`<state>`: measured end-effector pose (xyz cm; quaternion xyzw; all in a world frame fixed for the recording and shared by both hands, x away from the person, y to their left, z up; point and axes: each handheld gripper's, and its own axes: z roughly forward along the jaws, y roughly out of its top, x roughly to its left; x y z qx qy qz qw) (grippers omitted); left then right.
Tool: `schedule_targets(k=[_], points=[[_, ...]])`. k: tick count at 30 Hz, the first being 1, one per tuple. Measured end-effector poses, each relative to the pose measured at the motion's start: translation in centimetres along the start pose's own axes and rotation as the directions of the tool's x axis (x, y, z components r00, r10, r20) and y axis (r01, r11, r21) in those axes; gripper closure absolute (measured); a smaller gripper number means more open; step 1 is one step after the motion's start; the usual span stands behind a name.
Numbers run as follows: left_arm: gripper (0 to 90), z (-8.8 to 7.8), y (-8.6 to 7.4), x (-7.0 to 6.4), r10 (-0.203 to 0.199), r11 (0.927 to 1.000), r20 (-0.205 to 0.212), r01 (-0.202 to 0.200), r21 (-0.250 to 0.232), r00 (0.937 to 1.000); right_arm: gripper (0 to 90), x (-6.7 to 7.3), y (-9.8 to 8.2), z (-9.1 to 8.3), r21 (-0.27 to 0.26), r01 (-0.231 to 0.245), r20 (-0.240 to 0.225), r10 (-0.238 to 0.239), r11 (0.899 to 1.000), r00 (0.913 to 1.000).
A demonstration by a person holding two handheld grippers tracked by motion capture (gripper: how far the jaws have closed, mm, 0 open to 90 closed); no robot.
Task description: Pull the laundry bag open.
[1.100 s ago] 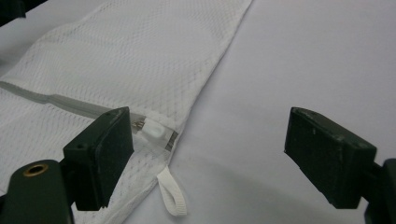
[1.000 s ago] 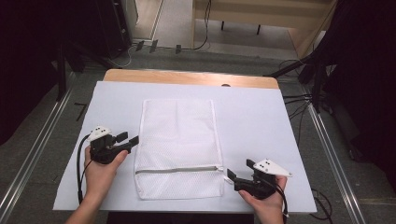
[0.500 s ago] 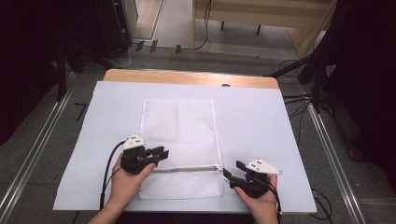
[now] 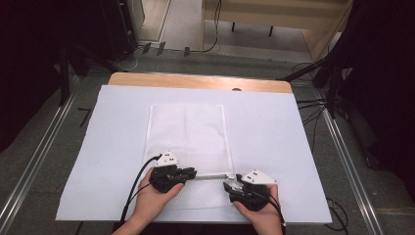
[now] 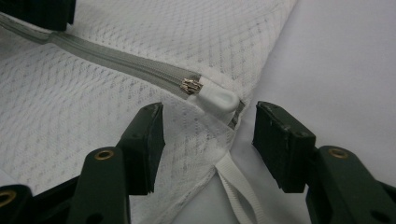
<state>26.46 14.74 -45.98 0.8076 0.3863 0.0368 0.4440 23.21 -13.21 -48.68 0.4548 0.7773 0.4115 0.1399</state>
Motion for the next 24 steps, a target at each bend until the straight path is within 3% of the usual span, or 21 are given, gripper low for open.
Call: schedule_targets(k=[2,5,7,10,11,12,13,15,17,18,21,24], points=[[80.4,0.4,-0.2,0.0,0.004,0.9999,0.001,-0.004,0.014,1.0000,45.2,0.5,-0.2,0.0,-0.003,0.001,0.016,-0.001,1.000,0.9999],[80.4,1.0,-0.4,0.1,0.002,0.9996,-0.003,-0.002,0.028,1.0000,48.9,1.3,-0.3,0.1,0.000,0.044,0.052,-0.044,0.999,0.9977],[80.4,1.2,-0.6,0.1,0.004,0.9991,-0.008,-0.004,0.041,1.0000,54.3,1.8,-0.3,0.2,0.006,0.053,0.095,-0.053,0.999,0.9941],[80.1,1.6,-0.7,-0.1,0.014,0.9985,-0.008,-0.014,0.053,0.9999,67.4,1.9,-0.3,0.1,0.003,0.030,0.113,-0.030,1.000,0.9932],[80.1,1.6,-0.7,-0.1,0.014,0.9985,-0.008,-0.014,0.053,0.9999,67.4,1.9,-0.3,0.1,0.003,0.030,0.113,-0.030,1.000,0.9932],[80.0,1.6,-0.7,0.0,0.011,0.9985,-0.006,-0.010,0.054,0.9999,77.5,1.4,-0.2,-0.1,0.005,0.006,0.106,-0.006,1.000,0.9943],[80.0,1.6,-0.7,0.1,0.003,0.9985,-0.003,-0.003,0.054,1.0000,81.1,1.3,-0.2,-0.2,0.006,-0.007,0.100,0.006,1.000,0.9950],[79.8,1.5,-0.7,0.1,0.000,0.9988,-0.004,0.000,0.049,1.0000,84.3,1.0,-0.3,-0.3,0.002,-0.029,0.081,0.028,1.000,0.9963],[79.1,1.4,-0.7,0.1,-0.001,0.9991,-0.005,0.001,0.043,1.0000,89.5,0.2,-0.3,-0.7,-0.013,-0.080,0.023,0.081,0.997,0.9965],[78.9,1.2,-0.6,-0.1,0.011,0.9995,-0.020,-0.010,0.031,0.9997,89.7,0.3,-0.2,-0.8,-0.024,-0.074,0.022,0.074,0.997,0.9970],[79.8,1.1,0.0,-0.7,0.014,0.9999,0.017,-0.014,0.001,0.9998,89.8,0.8,0.1,-1.3,-0.058,-0.027,0.041,0.030,0.998,0.9987],[83.6,1.7,0.8,-1.8,0.028,0.9996,0.039,-0.029,0.007,0.9989,89.9,1.5,0.4,-1.8,-0.091,0.013,0.063,-0.007,0.996,0.9980]])
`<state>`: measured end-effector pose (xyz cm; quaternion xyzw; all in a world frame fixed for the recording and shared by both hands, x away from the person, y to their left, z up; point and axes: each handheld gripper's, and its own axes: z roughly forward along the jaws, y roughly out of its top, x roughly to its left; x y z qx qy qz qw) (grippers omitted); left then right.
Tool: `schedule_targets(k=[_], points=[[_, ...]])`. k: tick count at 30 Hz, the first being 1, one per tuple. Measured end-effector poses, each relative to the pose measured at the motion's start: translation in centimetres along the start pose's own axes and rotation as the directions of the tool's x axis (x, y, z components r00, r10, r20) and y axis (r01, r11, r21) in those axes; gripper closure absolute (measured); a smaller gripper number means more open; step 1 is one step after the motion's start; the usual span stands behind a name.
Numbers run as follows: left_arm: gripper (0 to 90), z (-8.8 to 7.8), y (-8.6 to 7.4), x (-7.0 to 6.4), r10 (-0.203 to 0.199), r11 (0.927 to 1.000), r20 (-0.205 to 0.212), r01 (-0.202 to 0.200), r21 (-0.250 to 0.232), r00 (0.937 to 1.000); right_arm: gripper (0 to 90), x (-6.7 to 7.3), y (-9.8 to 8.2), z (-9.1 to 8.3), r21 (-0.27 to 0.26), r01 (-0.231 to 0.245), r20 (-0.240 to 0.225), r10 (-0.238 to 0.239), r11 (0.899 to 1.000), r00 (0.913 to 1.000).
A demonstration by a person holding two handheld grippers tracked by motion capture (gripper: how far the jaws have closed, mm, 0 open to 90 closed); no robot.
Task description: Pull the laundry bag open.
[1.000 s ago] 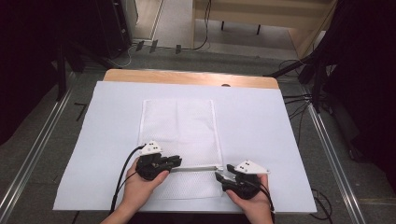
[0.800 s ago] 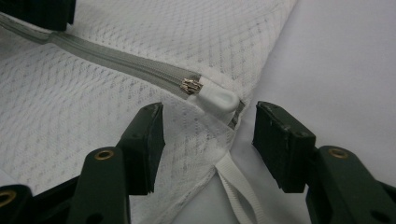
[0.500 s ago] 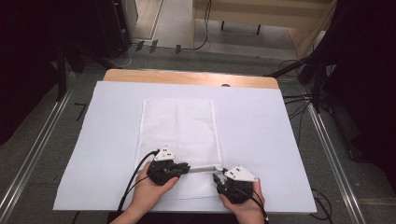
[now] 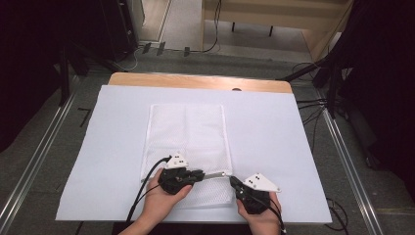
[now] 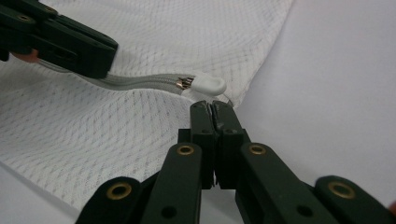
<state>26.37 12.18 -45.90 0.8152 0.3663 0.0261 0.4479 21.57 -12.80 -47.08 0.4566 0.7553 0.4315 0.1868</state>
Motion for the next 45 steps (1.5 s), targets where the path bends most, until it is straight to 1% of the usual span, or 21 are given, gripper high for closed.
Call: schedule_targets(k=[2,4,7,11,14,16,18,19,22,27,28,29,30,31,33,35,38,41,42,44,45], points=[[88.3,0.3,0.2,-0.3,0.003,1.0000,0.003,-0.003,0.001,1.0000,89.8,0.2,0.1,-0.1,-0.004,0.013,-0.003,-0.013,1.000,0.9999],[90.0,0.9,0.9,-0.9,0.003,0.9999,0.035,-0.002,-0.011,0.9994,89.9,0.3,0.1,0.0,-0.002,0.015,-0.006,-0.015,1.000,0.9999],[90.0,1.8,1.5,-1.3,0.011,0.9999,0.049,-0.010,-0.012,0.9988,89.9,0.4,0.0,-0.1,-0.009,0.020,-0.008,-0.020,1.000,0.9998],[90.0,2.8,1.4,-1.6,0.021,0.9995,0.041,-0.022,0.024,0.9989,90.0,0.6,0.3,-0.6,-0.053,0.033,-0.018,-0.034,0.998,0.9993],[90.0,3.2,1.3,-1.7,0.015,0.9996,0.046,-0.016,0.023,0.9988,90.0,1.0,0.5,-0.7,-0.061,0.038,-0.029,-0.040,0.997,0.9988],[88.6,3.2,1.3,-1.7,0.011,0.9997,0.045,-0.012,0.021,0.9989,90.0,1.1,0.5,-0.6,-0.065,0.047,-0.033,-0.049,0.997,0.9983],[81.0,3.2,1.3,-1.8,0.012,0.9996,0.043,-0.013,0.026,0.9990,90.0,1.4,0.5,-0.6,-0.072,0.058,-0.031,-0.060,0.996,0.9977],[77.4,3.0,1.3,-1.7,0.009,0.9996,0.061,-0.011,0.027,0.9981,90.0,1.4,0.6,-0.6,-0.076,0.059,-0.035,-0.061,0.995,0.9975],[70.0,2.6,1.5,-1.6,-0.002,0.9998,0.071,0.000,0.018,0.9975,90.0,1.5,0.6,-0.6,-0.079,0.065,-0.036,-0.068,0.995,0.9970],[69.4,2.5,1.7,-1.3,-0.040,0.9992,0.067,0.039,0.006,0.9970,90.0,1.7,0.6,-0.6,-0.083,0.076,-0.042,-0.080,0.994,0.9959],[69.5,2.7,1.6,-1.0,-0.071,0.9975,0.094,0.070,0.012,0.9930,90.0,1.8,0.6,-0.6,-0.082,0.076,-0.043,-0.080,0.994,0.9959],[69.5,2.7,1.6,-1.0,-0.071,0.9975,0.094,0.070,0.012,0.9930,90.0,1.9,0.6,-0.6,-0.083,0.081,-0.044,-0.085,0.993,0.9954],[69.3,2.7,1.7,-0.6,-0.114,0.9935,0.122,0.113,0.010,0.9860,90.0,1.9,0.5,-0.6,-0.080,0.087,-0.044,-0.090,0.993,0.9949],[69.2,2.7,1.7,-0.6,-0.114,0.9935,0.122,0.113,0.010,0.9860,90.0,1.9,0.5,-0.6,-0.080,0.087,-0.044,-0.090,0.993,0.9949],[68.8,2.7,1.9,0.0,-0.171,0.9850,0.140,0.173,0.003,0.9752,90.0,2.1,0.5,-0.5,-0.077,0.098,-0.046,-0.102,0.992,0.9937],[71.8,2.7,1.9,0.1,-0.178,0.9838,0.139,0.179,0.006,0.9742,90.0,2.1,0.5,-0.5,-0.074,0.101,-0.048,-0.105,0.992,0.9933],[79.8,3.0,1.8,0.3,-0.216,0.9763,0.163,0.214,0.034,0.9625,90.0,2.3,0.4,-0.5,-0.074,0.118,-0.036,-0.121,0.990,0.9920],[85.3,3.0,1.8,0.4,-0.217,0.9761,0.152,0.213,0.044,0.9643,90.0,2.3,0.4,-0.5,-0.062,0.120,-0.032,-0.122,0.991,0.9920],[86.3,2.8,1.8,0.4,-0.198,0.9799,0.151,0.192,0.052,0.9685,90.0,2.3,0.4,-0.5,-0.058,0.120,-0.030,-0.122,0.991,0.9921],[87.3,2.7,1.8,0.3,-0.193,0.9810,0.148,0.187,0.052,0.9700,90.0,2.3,0.4,-0.5,-0.054,0.118,-0.027,-0.120,0.992,0.9924],[87.4,2.6,1.8,0.3,-0.181,0.9832,0.143,0.174,0.055,0.9732,90.0,2.4,0.5,-0.5,-0.049,0.120,-0.019,-0.121,0.992,0.9924]])
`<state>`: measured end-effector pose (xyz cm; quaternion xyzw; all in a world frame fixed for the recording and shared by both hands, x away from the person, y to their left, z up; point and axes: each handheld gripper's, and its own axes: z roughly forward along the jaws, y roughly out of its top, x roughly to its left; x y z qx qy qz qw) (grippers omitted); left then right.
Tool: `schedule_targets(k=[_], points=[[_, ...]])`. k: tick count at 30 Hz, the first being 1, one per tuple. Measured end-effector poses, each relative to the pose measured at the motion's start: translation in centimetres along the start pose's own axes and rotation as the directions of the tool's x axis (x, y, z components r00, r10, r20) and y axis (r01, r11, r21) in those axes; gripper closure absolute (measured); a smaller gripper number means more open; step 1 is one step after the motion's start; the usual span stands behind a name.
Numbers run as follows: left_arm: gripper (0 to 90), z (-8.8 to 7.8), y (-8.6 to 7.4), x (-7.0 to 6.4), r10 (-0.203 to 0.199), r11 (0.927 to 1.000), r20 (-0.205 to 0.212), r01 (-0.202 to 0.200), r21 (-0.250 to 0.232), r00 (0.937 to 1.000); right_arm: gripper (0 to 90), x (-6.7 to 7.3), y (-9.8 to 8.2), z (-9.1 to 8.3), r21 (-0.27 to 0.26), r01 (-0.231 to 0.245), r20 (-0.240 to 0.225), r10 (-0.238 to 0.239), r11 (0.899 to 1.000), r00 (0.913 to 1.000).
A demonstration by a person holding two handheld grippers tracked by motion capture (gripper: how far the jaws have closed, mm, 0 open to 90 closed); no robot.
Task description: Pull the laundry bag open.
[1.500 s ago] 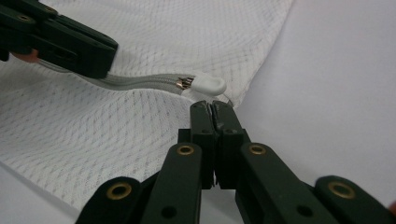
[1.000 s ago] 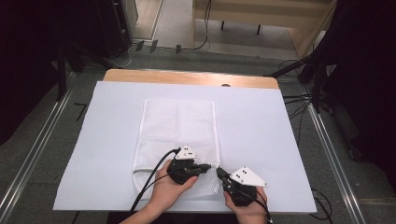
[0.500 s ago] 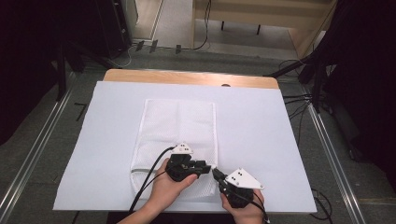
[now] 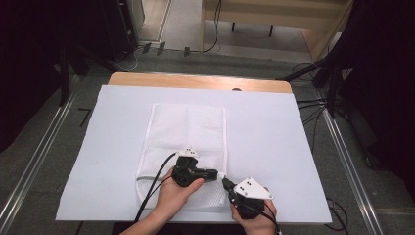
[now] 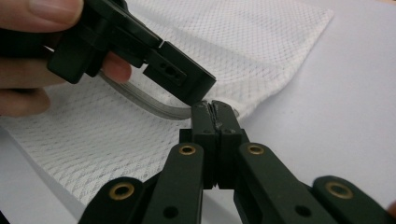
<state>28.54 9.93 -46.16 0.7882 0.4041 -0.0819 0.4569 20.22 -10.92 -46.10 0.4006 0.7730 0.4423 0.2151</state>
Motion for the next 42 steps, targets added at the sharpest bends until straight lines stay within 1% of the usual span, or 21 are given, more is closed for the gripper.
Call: schedule_targets(k=[1,2,4,6,10,11,14,17,22,23,24,25,28,30,32,35,36,38,40,41,42], points=[[87.6,-0.2,0.0,-0.2,0.029,0.9996,-0.018,-0.029,0.002,0.9994,90.0,0.1,0.0,0.0,0.003,0.001,0.006,-0.001,1.000,1.0000],[87.6,-0.4,-0.1,-0.3,0.043,0.9991,-0.029,-0.043,0.001,0.9987,90.0,0.1,0.1,-0.1,0.005,-0.002,0.006,0.002,1.000,1.0000],[87.7,-0.5,-0.1,-0.4,0.054,0.9985,-0.035,-0.054,0.007,0.9979,90.0,0.2,0.2,-0.1,0.005,-0.003,0.012,0.002,1.000,0.9999],[87.7,-0.6,-0.2,-0.5,0.067,0.9977,-0.040,-0.067,0.008,0.9969,90.0,0.3,0.3,-0.2,0.009,-0.003,0.007,0.003,1.000,1.0000],[87.7,-0.7,-0.2,-0.5,0.071,0.9975,-0.041,-0.071,0.006,0.9967,90.0,0.2,0.4,-0.3,0.013,-0.013,0.011,0.013,1.000,0.9999],[87.8,-0.8,-0.3,-0.5,0.084,0.9964,-0.051,-0.084,0.009,0.9951,90.0,0.2,0.4,-0.3,0.010,-0.016,0.015,0.016,1.000,0.9998],[87.8,-0.9,-0.4,-0.5,0.088,0.9961,-0.057,-0.087,0.009,0.9945,90.0,0.1,0.5,-0.5,0.002,-0.022,0.018,0.022,1.000,0.9996],[87.8,-1.1,-0.4,-0.4,0.096,0.9954,-0.065,-0.096,0.011,0.9933,90.0,0.3,0.5,-0.5,0.007,-0.003,0.021,0.003,1.000,0.9998],[87.7,-1.5,-0.7,-0.2,0.102,0.9948,-0.072,-0.101,0.010,0.9922,90.0,0.3,0.6,-0.5,0.006,-0.004,0.021,0.003,1.000,0.9998],[87.8,-1.8,-0.9,-0.2,0.110,0.9939,-0.089,-0.109,0.011,0.9899,90.0,0.3,0.5,-0.5,0.007,0.000,0.023,0.000,1.000,0.9997],[87.8,-1.8,-0.9,-0.2,0.110,0.9939,-0.089,-0.109,0.011,0.9899,90.0,0.3,0.5,-0.5,0.008,0.000,0.025,0.000,1.000,0.9997],[87.8,-2.2,-1.1,0.1,0.108,0.9941,-0.106,-0.108,0.008,0.9885,90.0,0.3,0.5,-0.5,0.009,0.001,0.028,-0.001,1.000,0.9996],[87.8,-2.7,-1.3,0.6,0.093,0.9956,-0.109,-0.093,0.003,0.9897,90.0,0.2,0.5,-0.6,0.009,0.002,0.029,-0.002,1.000,0.9996],[87.8,-3.3,-1.6,1.2,0.080,0.9967,-0.119,-0.081,-0.003,0.9896,90.0,0.2,0.5,-0.6,0.010,0.005,0.030,-0.005,1.000,0.9995],[87.7,-3.8,-1.8,1.6,0.075,0.9970,-0.130,-0.077,-0.009,0.9887,90.0,0.3,0.5,-0.6,0.009,0.009,0.039,-0.009,1.000,0.9992],[87.7,-4.7,-2.1,2.2,0.068,0.9974,-0.138,-0.070,-0.015,0.9881,90.0,0.2,0.5,-0.6,0.007,0.007,0.039,-0.007,1.000,0.9992],[87.8,-4.7,-2.1,2.2,0.068,0.9974,-0.138,-0.070,-0.015,0.9881,90.0,0.2,0.5,-0.6,0.007,0.007,0.039,-0.007,1.000,0.9992],[87.7,-5.5,-2.4,2.6,0.059,0.9977,-0.151,-0.063,-0.023,0.9868,90.0,0.1,0.5,-0.7,0.006,0.004,0.041,-0.004,1.000,0.9991],[87.7,-6.0,-2.6,2.8,0.056,0.9977,-0.152,-0.061,-0.029,0.9868,90.0,0.1,0.5,-0.7,0.008,0.008,0.044,-0.008,1.000,0.9990],[87.8,-6.6,-2.7,3.1,0.053,0.9976,-0.154,-0.059,-0.036,0.9867,90.0,0.1,0.5,-0.7,0.008,0.010,0.047,-0.011,1.000,0.9989],[87.8,-6.6,-2.7,3.1,0.053,0.9976,-0.154,-0.059,-0.036,0.9867,90.0,0.1,0.5,-0.7,0.008,0.010,0.047,-0.011,1.000,0.9989]])
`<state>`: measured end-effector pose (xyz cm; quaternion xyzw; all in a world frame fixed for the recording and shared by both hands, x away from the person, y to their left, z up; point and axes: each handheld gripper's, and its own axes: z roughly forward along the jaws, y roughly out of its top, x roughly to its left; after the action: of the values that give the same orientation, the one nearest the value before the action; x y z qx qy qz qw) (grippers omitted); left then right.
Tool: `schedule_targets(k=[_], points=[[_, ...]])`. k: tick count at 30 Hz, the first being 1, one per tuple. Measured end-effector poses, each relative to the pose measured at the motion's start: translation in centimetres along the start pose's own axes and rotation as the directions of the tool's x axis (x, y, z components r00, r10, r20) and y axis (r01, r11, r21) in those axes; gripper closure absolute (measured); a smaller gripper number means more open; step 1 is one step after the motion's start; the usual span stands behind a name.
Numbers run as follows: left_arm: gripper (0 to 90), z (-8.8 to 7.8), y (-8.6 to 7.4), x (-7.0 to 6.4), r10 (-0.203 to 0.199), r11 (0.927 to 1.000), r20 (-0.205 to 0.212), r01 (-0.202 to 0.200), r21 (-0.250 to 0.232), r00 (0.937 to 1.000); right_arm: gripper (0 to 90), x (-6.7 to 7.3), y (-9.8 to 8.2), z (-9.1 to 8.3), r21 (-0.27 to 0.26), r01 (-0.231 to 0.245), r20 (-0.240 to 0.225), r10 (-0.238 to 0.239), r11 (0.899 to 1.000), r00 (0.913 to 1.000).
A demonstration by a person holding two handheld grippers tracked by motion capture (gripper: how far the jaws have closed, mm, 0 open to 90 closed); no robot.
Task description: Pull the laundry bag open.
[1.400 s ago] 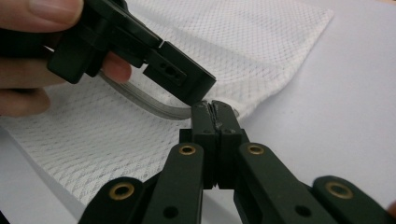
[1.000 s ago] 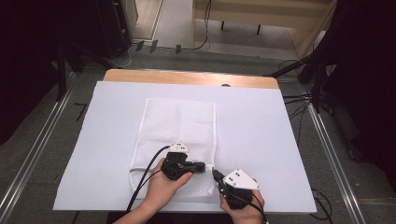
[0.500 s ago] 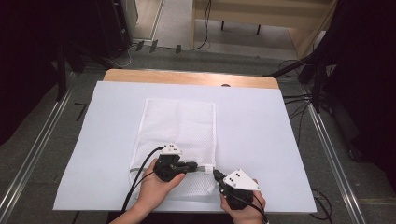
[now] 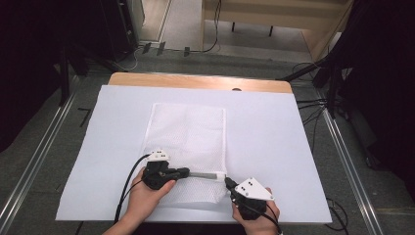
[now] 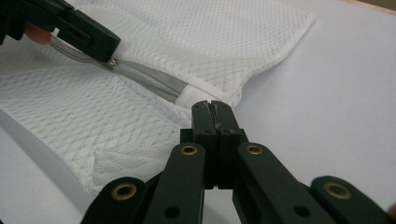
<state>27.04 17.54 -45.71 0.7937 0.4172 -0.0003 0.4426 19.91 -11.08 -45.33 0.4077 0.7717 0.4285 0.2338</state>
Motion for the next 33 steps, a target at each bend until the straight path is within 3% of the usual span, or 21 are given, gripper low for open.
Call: schedule_targets(k=[10,12,22,31,33], points=[[87.8,-2.3,-0.5,1.2,0.009,0.9998,-0.067,-0.010,-0.015,0.9977,90.0,-0.1,0.0,0.0,-0.001,0.018,0.021,-0.018,1.000,0.9996],[87.7,-3.3,-0.9,2.2,-0.027,0.9992,-0.064,0.025,-0.030,0.9976,90.0,-0.5,-0.1,-0.1,-0.001,0.000,0.022,0.000,1.000,0.9998],[87.7,-5.8,-2.1,3.8,-0.061,0.9970,-0.102,0.056,-0.053,0.9929,90.0,-0.9,-0.1,-0.1,-0.003,-0.001,0.031,0.001,1.000,0.9995],[87.7,-8.5,-3.3,5.9,-0.094,0.9937,-0.158,0.083,-0.075,0.9830,90.0,-1.1,-0.2,-0.2,-0.005,-0.003,0.039,0.004,1.000,0.9992],[87.6,-9.0,-3.5,6.2,-0.105,0.9923,-0.151,0.094,-0.081,0.9829,90.0,-1.1,-0.1,-0.2,-0.006,-0.002,0.039,0.002,1.000,0.9992]])
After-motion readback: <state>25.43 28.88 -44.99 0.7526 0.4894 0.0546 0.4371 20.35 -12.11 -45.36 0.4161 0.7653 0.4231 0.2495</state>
